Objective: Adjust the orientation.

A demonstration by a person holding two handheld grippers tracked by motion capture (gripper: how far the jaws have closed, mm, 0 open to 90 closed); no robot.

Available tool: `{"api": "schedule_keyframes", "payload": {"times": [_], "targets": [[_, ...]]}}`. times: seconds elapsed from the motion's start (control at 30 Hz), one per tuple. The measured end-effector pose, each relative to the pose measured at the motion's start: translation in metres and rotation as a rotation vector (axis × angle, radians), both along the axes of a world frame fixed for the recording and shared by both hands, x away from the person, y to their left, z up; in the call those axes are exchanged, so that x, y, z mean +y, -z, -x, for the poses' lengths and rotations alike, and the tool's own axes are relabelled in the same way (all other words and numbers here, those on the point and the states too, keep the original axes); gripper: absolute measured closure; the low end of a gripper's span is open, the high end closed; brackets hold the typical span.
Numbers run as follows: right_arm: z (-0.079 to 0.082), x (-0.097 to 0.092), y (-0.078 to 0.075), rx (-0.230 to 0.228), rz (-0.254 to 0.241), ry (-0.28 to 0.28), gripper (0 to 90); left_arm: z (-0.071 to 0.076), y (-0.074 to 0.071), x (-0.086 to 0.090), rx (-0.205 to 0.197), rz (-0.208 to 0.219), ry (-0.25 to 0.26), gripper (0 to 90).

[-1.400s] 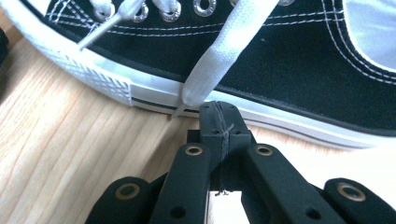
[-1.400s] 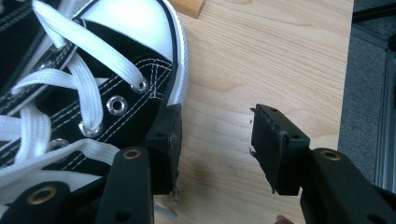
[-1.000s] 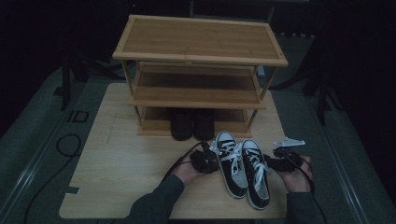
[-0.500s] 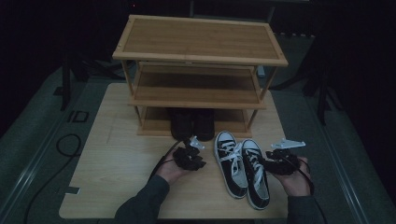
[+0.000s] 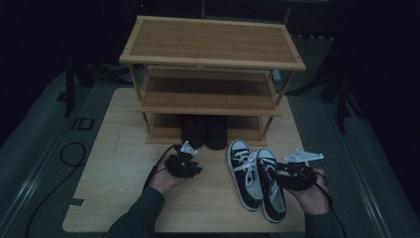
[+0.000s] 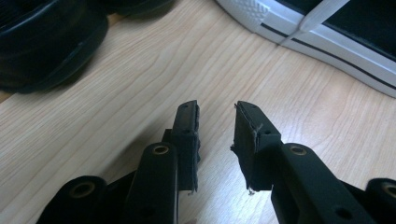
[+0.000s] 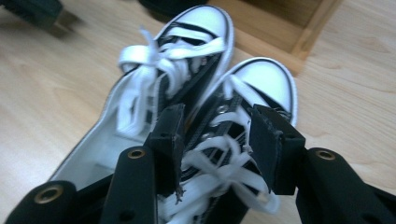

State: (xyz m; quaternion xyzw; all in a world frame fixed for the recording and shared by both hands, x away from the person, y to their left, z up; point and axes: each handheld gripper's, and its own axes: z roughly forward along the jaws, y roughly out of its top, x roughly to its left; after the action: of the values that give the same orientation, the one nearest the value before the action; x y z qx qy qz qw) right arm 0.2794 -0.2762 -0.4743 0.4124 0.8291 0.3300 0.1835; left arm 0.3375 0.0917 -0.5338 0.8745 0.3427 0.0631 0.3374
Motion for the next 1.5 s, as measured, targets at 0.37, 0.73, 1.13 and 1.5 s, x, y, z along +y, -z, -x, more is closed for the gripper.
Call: {"api": "schedule_keyframes", "payload": {"times": [0.37,0.73,1.13,1.5], "targets": [[0.02,0.008,0.001,0.019,0.003,-0.045,53.4,0.0,0.0,0.004,0.001,0.012,-0.015,70.0],[0.037,0.009,-0.002,0.026,-0.008,-0.081,53.2,-0.001,0.002,0.003,0.008,0.009,-0.014,69.8],[0.035,0.007,0.014,0.099,-0.001,-0.08,54.1,-0.002,0.002,0.001,0.011,0.008,-0.013,69.0],[0.037,0.004,0.018,0.12,-0.021,-0.046,58.0,-0.001,0.003,-0.004,0.009,0.003,0.004,68.7]]}}
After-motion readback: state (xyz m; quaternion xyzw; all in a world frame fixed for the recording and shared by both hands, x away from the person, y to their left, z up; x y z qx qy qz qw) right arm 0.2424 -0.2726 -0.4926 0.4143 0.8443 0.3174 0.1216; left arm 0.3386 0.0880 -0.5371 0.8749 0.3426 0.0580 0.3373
